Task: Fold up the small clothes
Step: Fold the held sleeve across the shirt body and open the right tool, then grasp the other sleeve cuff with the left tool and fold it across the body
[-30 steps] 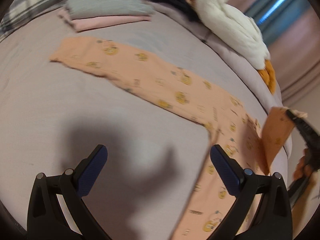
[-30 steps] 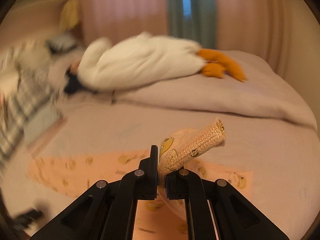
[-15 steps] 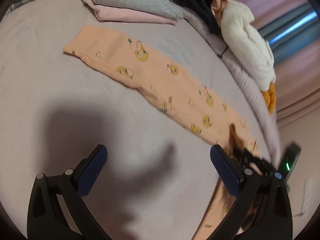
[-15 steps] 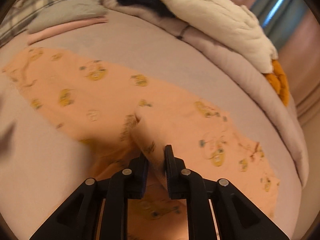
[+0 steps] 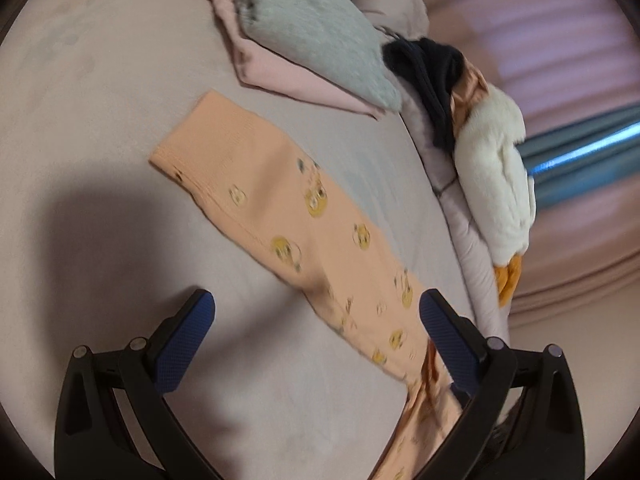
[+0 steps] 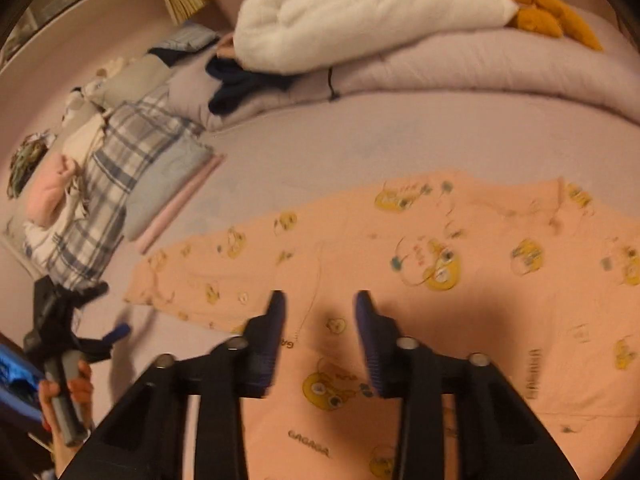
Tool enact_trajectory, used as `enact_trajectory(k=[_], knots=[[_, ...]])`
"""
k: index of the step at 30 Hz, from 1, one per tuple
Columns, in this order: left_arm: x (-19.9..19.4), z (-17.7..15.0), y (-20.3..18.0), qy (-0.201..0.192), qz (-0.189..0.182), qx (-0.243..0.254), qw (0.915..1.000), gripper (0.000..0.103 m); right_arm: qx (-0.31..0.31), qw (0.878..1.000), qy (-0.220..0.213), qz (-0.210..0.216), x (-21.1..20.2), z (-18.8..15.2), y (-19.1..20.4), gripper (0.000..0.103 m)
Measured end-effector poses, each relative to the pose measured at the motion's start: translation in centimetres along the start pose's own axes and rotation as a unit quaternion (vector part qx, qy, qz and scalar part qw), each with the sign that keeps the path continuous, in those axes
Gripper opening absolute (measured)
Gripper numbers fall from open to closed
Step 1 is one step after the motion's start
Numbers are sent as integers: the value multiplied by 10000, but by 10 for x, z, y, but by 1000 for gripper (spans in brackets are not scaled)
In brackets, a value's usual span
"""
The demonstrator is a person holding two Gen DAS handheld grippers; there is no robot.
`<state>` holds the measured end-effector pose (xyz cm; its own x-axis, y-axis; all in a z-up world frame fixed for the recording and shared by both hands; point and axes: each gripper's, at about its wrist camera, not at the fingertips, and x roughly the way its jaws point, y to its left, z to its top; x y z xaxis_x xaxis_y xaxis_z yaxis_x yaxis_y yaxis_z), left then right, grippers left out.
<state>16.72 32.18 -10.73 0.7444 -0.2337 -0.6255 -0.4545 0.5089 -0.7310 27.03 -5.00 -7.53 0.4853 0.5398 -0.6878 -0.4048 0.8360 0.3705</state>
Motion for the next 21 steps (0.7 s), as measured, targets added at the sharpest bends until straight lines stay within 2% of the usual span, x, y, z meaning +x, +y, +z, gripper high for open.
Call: enact_trajectory(k=[3, 5, 6, 10, 13, 15, 17, 18, 19, 20, 21], knots=[[4, 9, 8, -34, -63, -226, 9997, 102, -272, 9996, 89, -29, 26, -6, 21, 24], [7, 14, 9, -84, -109, -264, 9996, 102, -467, 9978, 441, -156, 44, -6, 28, 24], [7, 16, 10, -121, -125, -279, 9995, 102, -622, 9968, 445, -248, 49, -8, 34, 24], [13, 28, 8, -292, -171, -316, 9989, 100, -544, 9980, 312, 19, 26, -2, 34, 24], [18, 38, 9, -516, -24, -367, 9980, 92, -537, 9984, 128, 120, 5, -5, 31, 24], [21, 43, 9, -628, 140, -357, 9973, 81, -511, 9985, 62, 186, -6, -9, 22, 24], [24, 47, 9, -678, 457, -323, 9961, 44, -479, 9985, -1, 253, -18, -10, 10, 24], [27, 48, 10, -654, 623, -337, 9953, 33, -467, 9985, -26, 274, -20, -9, 7, 24], [29, 50, 9, -630, 760, -339, 9945, 11, -445, 9986, -81, 278, -26, -9, 4, 24], [30, 51, 8, -610, 935, -300, 9933, 4, -424, 9986, -124, 282, -32, -11, -4, 24], [29, 50, 3, -645, 1071, -182, 9920, 4, -396, 9987, -172, 279, -39, -11, -11, 24]])
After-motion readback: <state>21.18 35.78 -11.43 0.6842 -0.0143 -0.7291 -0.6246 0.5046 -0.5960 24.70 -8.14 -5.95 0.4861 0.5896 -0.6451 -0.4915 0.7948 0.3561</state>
